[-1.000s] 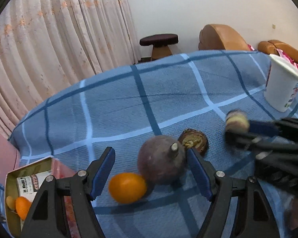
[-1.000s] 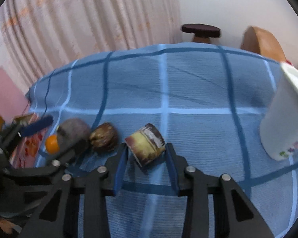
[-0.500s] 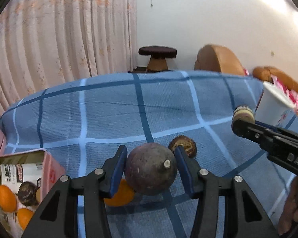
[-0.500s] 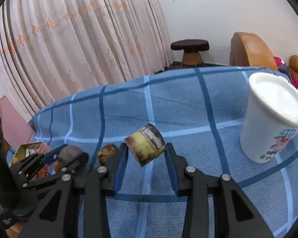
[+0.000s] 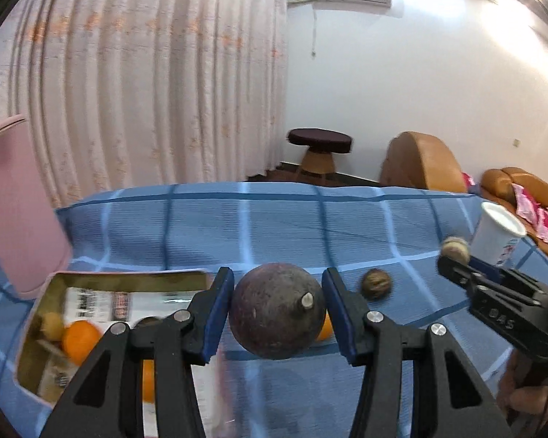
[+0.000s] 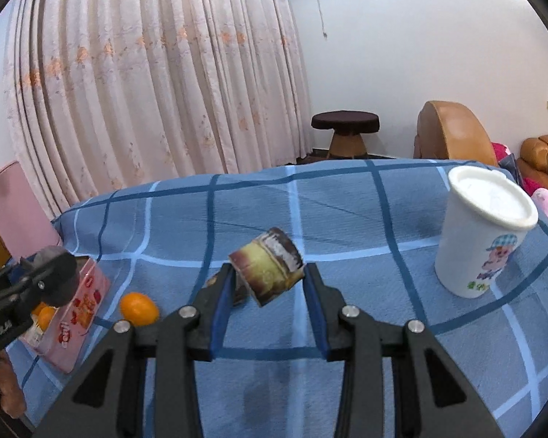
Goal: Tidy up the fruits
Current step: 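Carry the taro and taro slice into the pink tin and open both grippers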
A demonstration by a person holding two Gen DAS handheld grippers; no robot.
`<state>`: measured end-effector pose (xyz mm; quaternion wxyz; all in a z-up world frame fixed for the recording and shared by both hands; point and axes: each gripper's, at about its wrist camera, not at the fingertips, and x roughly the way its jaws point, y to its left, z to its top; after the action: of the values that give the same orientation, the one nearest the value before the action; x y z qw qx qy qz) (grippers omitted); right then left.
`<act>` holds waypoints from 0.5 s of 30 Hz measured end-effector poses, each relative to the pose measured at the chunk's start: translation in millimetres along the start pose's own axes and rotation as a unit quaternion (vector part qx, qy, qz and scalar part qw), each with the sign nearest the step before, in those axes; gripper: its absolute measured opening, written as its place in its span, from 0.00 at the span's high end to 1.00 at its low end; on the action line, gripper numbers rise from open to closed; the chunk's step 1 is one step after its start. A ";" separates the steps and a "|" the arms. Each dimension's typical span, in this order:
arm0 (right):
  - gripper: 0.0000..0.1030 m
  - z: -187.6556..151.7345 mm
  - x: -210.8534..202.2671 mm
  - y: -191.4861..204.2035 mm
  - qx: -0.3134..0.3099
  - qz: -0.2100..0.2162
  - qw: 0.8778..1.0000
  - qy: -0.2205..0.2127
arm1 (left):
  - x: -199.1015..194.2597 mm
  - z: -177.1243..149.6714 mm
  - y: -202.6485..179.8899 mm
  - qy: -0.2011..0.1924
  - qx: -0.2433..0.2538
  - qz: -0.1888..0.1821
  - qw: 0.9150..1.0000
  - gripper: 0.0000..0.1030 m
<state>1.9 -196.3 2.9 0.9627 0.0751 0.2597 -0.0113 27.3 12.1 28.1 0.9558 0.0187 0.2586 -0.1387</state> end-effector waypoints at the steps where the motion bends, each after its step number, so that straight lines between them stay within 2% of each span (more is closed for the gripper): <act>1: 0.60 -1.5 -1.7 6.3 -0.003 0.002 1.000 -0.001 | -0.3 -0.6 5.4 0.001 -0.003 0.004 1.000 0.50; 10: 0.60 -13.3 -18.5 82.7 -0.046 0.041 0.998 -0.021 | -8.1 -1.8 57.8 -0.012 -0.014 0.051 0.999 0.50; 15: 0.60 -14.5 -10.7 128.2 -0.055 0.072 0.996 -0.018 | -7.3 -5.1 83.6 -0.014 -0.010 0.090 0.996 0.49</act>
<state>-6.8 -67.6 13.7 0.9682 0.0402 0.2365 0.0709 41.8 94.8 24.3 0.9680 0.0306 0.2438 -0.0503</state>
